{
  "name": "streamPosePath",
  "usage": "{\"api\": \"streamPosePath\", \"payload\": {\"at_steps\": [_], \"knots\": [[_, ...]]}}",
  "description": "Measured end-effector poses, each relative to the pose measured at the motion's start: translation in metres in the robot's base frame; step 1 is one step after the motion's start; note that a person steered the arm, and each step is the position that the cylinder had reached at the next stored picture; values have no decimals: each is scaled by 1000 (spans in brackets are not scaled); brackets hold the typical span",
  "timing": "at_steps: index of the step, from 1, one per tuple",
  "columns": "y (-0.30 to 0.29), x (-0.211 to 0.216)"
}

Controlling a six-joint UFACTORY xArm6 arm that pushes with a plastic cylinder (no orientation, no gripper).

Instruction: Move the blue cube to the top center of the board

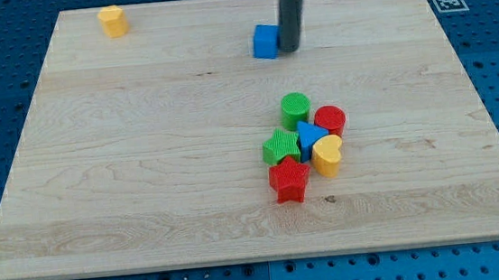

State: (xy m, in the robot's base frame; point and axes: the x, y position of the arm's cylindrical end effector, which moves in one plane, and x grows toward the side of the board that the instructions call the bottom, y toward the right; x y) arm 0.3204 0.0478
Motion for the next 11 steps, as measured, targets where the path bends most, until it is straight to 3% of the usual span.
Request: {"api": "streamPosePath", "payload": {"at_steps": [2, 3, 5, 7, 9, 11], "knots": [[-13, 53], [-59, 13], [-56, -36], [-23, 12], [-8, 0], [-8, -37]]}}
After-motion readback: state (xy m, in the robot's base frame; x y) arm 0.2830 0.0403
